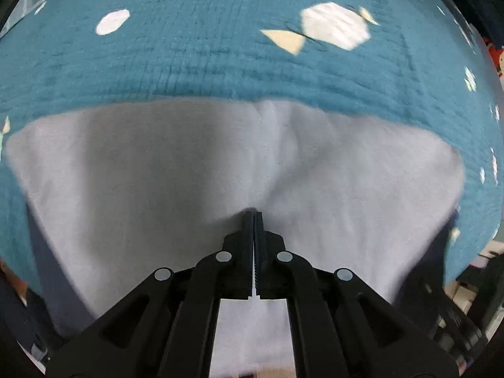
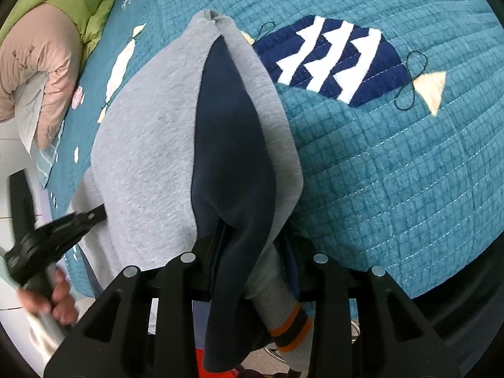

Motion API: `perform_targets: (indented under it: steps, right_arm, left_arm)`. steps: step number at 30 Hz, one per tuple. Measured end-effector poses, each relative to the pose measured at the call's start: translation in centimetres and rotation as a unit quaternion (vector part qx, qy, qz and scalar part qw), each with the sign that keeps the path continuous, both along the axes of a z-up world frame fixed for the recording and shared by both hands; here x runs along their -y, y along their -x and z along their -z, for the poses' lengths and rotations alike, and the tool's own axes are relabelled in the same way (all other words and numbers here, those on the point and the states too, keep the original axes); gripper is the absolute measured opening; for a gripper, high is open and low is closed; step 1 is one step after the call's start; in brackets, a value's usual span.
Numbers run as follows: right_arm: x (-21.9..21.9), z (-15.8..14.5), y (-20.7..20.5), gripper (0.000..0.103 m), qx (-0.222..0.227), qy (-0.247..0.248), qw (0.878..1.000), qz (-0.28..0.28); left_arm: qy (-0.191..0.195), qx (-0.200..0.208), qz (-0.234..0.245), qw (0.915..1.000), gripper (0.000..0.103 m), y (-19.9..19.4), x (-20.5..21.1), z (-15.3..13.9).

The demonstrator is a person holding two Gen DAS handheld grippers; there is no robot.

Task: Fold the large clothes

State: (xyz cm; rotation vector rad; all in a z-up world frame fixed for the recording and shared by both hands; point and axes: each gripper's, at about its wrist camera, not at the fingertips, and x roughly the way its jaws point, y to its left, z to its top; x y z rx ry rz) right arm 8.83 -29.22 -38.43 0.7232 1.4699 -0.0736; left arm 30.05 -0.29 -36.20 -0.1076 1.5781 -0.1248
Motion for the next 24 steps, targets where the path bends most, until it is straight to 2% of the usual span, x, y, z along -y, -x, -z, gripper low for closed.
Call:
perform_targets:
  steps: [1,2,3,4,6,7,8,9,12,13,15,16,18,20,22,24]
  right_arm:
    - [0.0,0.0,0.0,0.032,0.000,0.001,1.000,0.000]
    - [-0.2,0.0,-0.1,0.032,-0.001,0.006,1.000,-0.001]
    - [-0.3,-0.1,-0.2,0.032,-0.002,0.010,1.000,-0.002]
    - [-0.3,-0.1,-0.2,0.032,-0.002,0.013,1.000,-0.002]
    - [-0.5,-0.1,-0.1,0.032,0.000,0.019,1.000,-0.001]
    - [-0.5,-0.1,-0.1,0.032,0.001,0.020,1.000,0.000]
    - [-0.5,-0.1,-0.1,0.032,0.002,0.020,1.000,0.001]
    - [-0.5,0.0,-0.1,0.032,0.000,0.020,1.000,0.004]
    - [-0.6,-0.2,-0.2,0.033,-0.005,0.026,1.000,0.003]
    - [-0.8,-0.3,-0.2,0.033,-0.004,0.032,0.999,0.001]
    - [-0.9,-0.3,-0.1,0.033,-0.002,0.040,0.999,0.000]
    - [-1.0,-0.3,-0.1,0.034,-0.003,0.041,0.999,0.002]
    - [-1.1,-0.4,0.0,0.034,-0.003,0.043,0.999,0.002]
    - [-1.0,-0.3,0.0,0.034,-0.003,0.042,0.999,0.002]
    - [-0.9,-0.2,0.0,0.035,-0.003,0.038,0.999,0.008]
    - [-0.7,-0.2,0.0,0.036,-0.002,0.034,0.999,0.009]
  left_arm:
    - [0.023,-0.013,-0.001,0.9997,0.000,1.0,-0.1,-0.6]
    - [0.022,-0.014,0.004,0.9996,0.000,2.0,-0.2,-0.9]
    - [-0.002,-0.015,0.017,0.9997,0.000,3.4,-0.2,-0.8]
    - [-0.009,-0.021,0.024,0.9995,0.000,4.6,0.1,-0.1]
    - [0.024,-0.058,0.009,0.9980,0.000,6.9,-0.7,2.3]
    - [0.033,-0.031,0.006,0.9989,0.000,7.9,-1.1,2.6]
    - [0.031,-0.006,0.023,0.9992,0.000,8.5,-0.9,2.2]
    - [0.028,0.000,0.023,0.9993,0.000,8.7,-0.9,1.8]
    - [0.019,-0.030,0.040,0.9986,0.000,10.2,-0.1,0.2]
    - [0.016,-0.026,0.054,0.9981,0.000,11.3,0.1,-0.1]
    - [-0.010,-0.032,0.073,0.9968,0.000,13.1,0.6,1.3]
    - [-0.006,-0.025,0.064,0.9976,0.001,13.9,0.4,2.3]
    - [-0.005,-0.018,0.070,0.9974,0.001,13.8,0.7,1.2]
    - [0.032,-0.008,0.071,0.9969,0.001,14.1,0.4,-0.4]
    - [0.004,0.028,0.070,0.9971,0.000,12.9,0.5,-2.2]
    - [0.006,0.032,0.054,0.9980,0.000,11.8,0.4,-2.3]
